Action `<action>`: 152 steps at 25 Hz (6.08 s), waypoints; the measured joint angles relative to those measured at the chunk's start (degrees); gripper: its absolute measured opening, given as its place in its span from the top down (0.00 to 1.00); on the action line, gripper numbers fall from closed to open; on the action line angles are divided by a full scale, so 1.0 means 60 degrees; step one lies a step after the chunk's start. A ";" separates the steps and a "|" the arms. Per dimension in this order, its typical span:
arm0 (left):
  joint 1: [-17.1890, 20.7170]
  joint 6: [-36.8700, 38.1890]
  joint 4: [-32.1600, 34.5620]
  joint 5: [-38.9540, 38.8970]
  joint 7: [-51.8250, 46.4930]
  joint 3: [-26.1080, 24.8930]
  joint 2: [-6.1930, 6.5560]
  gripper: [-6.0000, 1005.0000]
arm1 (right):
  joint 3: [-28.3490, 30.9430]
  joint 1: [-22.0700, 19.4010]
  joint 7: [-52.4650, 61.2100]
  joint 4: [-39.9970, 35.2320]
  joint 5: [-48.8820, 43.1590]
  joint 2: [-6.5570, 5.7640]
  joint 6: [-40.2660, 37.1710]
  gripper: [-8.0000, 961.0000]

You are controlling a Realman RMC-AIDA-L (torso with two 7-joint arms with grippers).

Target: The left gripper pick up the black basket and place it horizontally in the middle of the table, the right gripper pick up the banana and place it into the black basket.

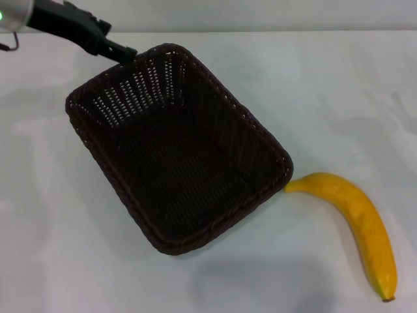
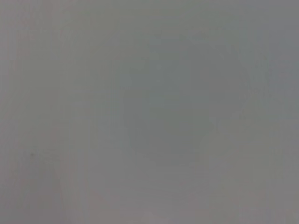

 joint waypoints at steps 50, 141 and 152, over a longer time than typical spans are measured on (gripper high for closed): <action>0.1609 -0.0406 0.0193 -0.3084 -0.1334 -0.0075 -0.0138 0.79 | 0.0103 -0.0057 -0.0001 -0.0210 0.0078 -0.0045 0.0148 0.09; 0.6064 0.2163 -0.2218 -1.2818 0.7174 -0.2303 -0.2376 0.11 | -0.6226 -0.2400 1.8754 -1.6684 -1.2578 -0.0205 -0.0160 0.10; 0.6050 0.2122 -0.2484 -1.2970 0.7229 -0.2302 -0.2409 0.11 | -0.8660 -0.1810 2.1206 -1.8585 -1.4134 -0.0184 0.2055 0.11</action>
